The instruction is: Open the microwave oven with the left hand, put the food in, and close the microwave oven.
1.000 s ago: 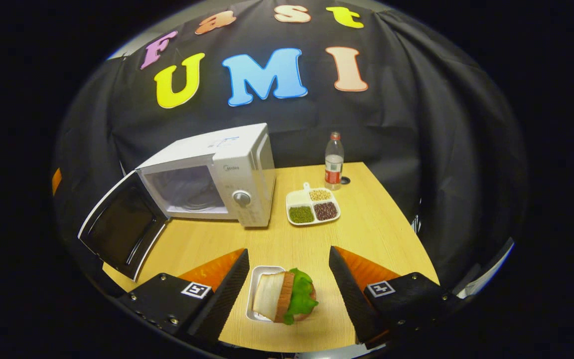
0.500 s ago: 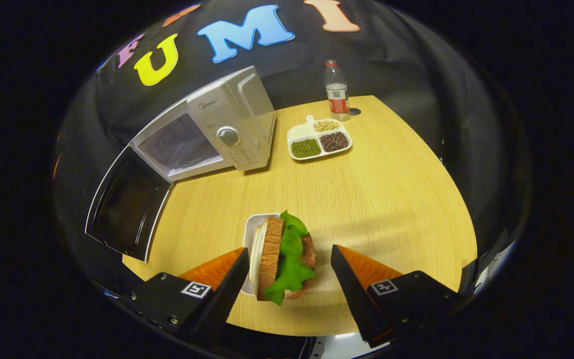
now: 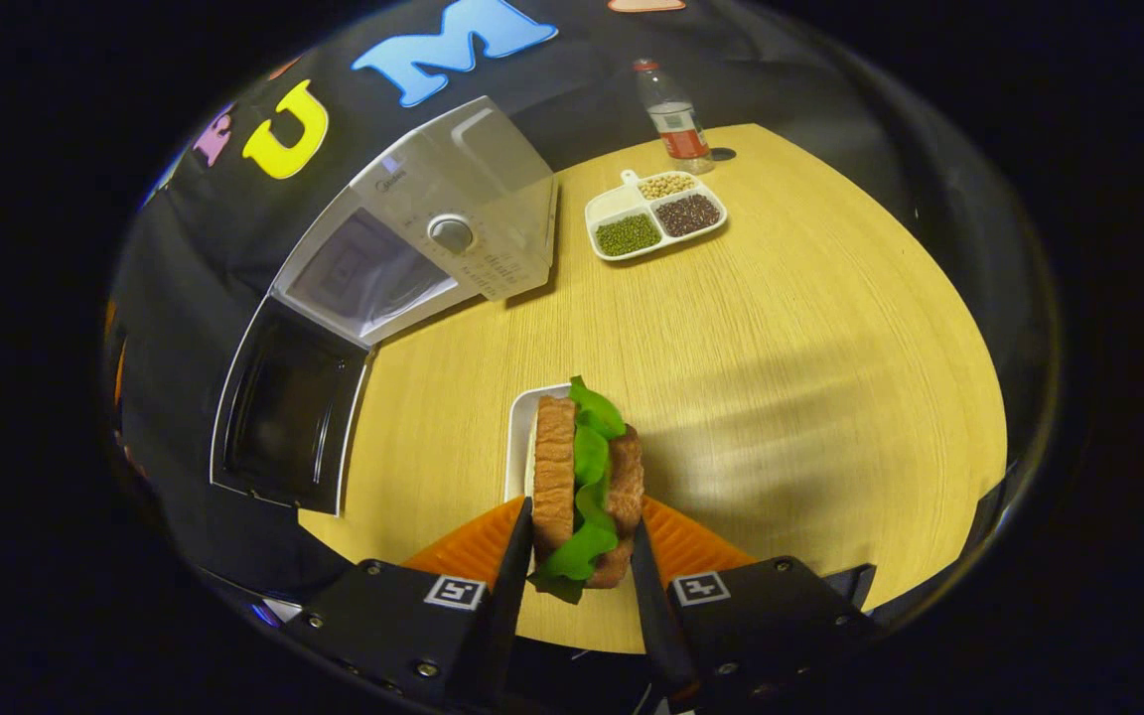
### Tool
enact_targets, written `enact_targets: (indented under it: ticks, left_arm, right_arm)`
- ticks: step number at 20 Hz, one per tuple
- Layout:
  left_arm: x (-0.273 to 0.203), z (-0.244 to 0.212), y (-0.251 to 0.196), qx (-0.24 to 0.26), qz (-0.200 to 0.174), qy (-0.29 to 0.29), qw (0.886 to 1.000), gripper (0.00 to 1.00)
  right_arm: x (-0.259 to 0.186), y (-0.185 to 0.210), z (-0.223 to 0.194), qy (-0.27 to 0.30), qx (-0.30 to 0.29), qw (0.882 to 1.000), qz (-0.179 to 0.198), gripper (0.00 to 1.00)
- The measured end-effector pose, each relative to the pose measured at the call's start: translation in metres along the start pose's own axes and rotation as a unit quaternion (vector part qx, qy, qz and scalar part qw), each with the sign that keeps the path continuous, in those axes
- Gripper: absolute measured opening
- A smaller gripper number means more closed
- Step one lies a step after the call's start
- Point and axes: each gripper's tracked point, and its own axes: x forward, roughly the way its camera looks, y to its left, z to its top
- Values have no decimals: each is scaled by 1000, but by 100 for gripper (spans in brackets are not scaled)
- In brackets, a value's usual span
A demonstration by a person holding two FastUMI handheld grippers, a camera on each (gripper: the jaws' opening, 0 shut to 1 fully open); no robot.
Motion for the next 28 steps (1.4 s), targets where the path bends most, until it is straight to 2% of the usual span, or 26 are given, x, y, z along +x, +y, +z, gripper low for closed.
enact_targets:
  ticks: [1, 2, 3, 4, 7, 9, 10, 11, 12, 13, 15, 16, 17, 19, 20, 21, 22, 23, 24, 27, 28]
  left_arm:
    - [1, -1, 1, -2, -3, 0, 1000, 91]
    - [4, -1, 3, -6, -6, -2, 1000, 91]
    - [6, 0, 5, -9, -10, -4, 1000, 99]
    - [8, 1, 9, -12, -12, -7, 1000, 95]
    - [11, 0, 27, -19, -23, -10, 1000, 99]
    - [14, 1, 42, -23, -29, -12, 999, 91]
    - [13, 0, 51, -27, -32, -12, 999, 91]
    - [15, 1, 59, -30, -36, -13, 999, 91]
    - [16, 1, 66, -32, -38, -17, 999, 99]
    - [19, 4, 74, -34, -40, -19, 998, 95]
    - [23, 6, 87, -38, -45, -23, 998, 95]
    - [23, 8, 93, -39, -48, -26, 998, 91]
    - [21, 10, 101, -37, -49, -30, 998, 99]
    - [19, 16, 115, -34, -48, -37, 998, 91]
    - [16, 16, 124, -33, -46, -39, 998, 95]
    - [15, 16, 131, -33, -45, -40, 998, 95]
    - [11, 17, 139, -33, -42, -41, 998, 95]
    - [9, 17, 148, -32, -37, -42, 998, 99]
    - [7, 16, 156, -31, -32, -43, 998, 95]
    - [-2, 19, 181, -30, -14, -48, 998, 91]
    - [-5, 17, 190, -29, -7, -47, 998, 99]
  right_arm:
    - [-3, -1, 2, -5, 18, 1000, 1, 54]
    - [-5, 2, 3, -2, 25, 1000, 1, 30]
    - [-7, 2, 3, -2, 23, 1000, -1, 30]
    - [-8, 5, 5, -7, 18, 1000, -3, 30]
    - [-16, 15, 15, -33, 17, 999, -14, 30]
    - [-22, 30, 25, -54, 20, 998, -13, 30]
    - [-28, 40, 30, -67, 21, 998, -6, 30]
    - [-32, 54, 36, -81, 24, 996, 8, 30]
    - [-34, 69, 42, -94, 29, 995, 24, 30]
    - [-36, 83, 48, -107, 33, 993, 40, 30]
    - [-38, 113, 58, -128, 43, 988, 74, 30]
    - [-37, 128, 63, -135, 52, 985, 93, 30]
    - [-36, 143, 67, -140, 62, 982, 112, 30]
    - [-30, 169, 75, -148, 87, 974, 147, 30]
    - [-27, 183, 77, -150, 100, 970, 166, 30]
    - [-23, 194, 81, -152, 113, 965, 182, 30]
    - [-18, 204, 84, -151, 125, 961, 195, 30]
    - [-14, 213, 87, -150, 135, 957, 207, 30]
    - [-8, 223, 88, -149, 144, 954, 215, 30]
    - [10, 247, 98, -151, 169, 945, 237, 30]
    - [15, 254, 102, -153, 176, 941, 244, 30]
